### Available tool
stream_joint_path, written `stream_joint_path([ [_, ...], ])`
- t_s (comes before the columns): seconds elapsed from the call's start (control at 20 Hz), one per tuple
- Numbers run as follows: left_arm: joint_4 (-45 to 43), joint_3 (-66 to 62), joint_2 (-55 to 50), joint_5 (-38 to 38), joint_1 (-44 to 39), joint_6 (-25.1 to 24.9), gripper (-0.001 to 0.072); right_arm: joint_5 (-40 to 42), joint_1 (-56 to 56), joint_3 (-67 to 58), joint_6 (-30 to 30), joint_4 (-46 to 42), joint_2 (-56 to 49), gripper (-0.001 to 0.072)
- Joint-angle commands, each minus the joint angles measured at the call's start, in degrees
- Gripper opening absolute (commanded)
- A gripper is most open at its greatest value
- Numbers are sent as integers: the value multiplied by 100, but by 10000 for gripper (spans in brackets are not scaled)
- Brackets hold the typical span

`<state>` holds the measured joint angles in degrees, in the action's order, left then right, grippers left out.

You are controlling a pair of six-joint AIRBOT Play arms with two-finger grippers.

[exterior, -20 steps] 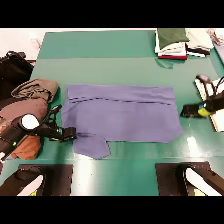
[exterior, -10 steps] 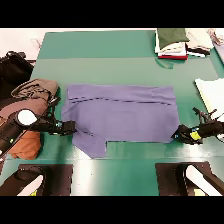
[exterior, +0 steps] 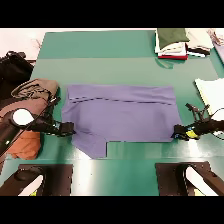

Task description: Fold the shirts.

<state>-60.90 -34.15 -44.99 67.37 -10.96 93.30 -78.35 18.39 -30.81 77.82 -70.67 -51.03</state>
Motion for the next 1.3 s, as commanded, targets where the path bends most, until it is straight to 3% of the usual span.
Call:
stream_joint_path([
  [0.0,-61,-44,678,780,0,103,21,-962,31,-407,26,-802,815,13],
  [0.15,-35,-120,1154,1360,0,273,21,-1189,251,-660,57,-852,1486,14],
  [0.3,-337,-422,1027,918,0,262,21,-1010,273,-1036,149,-839,1436,13],
  [0.45,-640,-901,365,79,2,-103,21,-603,24,-1532,149,-841,616,12],
  [0.65,-651,-2076,-1412,-761,7,-693,22,-46,-619,-2470,321,-841,-944,13],
  [0.85,-835,-3491,-3143,-922,7,-682,23,39,-901,-3670,385,-837,-2282,13],
  [1.0,-894,-4009,-3781,-1019,7,-675,24,35,-925,-4382,387,-824,-2938,15],
  [1.05,-942,-4103,-3862,-1064,7,-675,46,37,-909,-4583,378,-776,-3104,59],
  [1.1,-946,-4155,-3877,-1152,7,-656,342,44,-833,-4780,356,-568,-3252,253],
  [1.15,-949,-4234,-3877,-1182,7,-511,600,42,-710,-4929,254,-286,-3355,308],
  [1.25,-940,-4417,-3875,-997,7,-481,613,-13,-332,-5049,-68,402,-3440,311],
])
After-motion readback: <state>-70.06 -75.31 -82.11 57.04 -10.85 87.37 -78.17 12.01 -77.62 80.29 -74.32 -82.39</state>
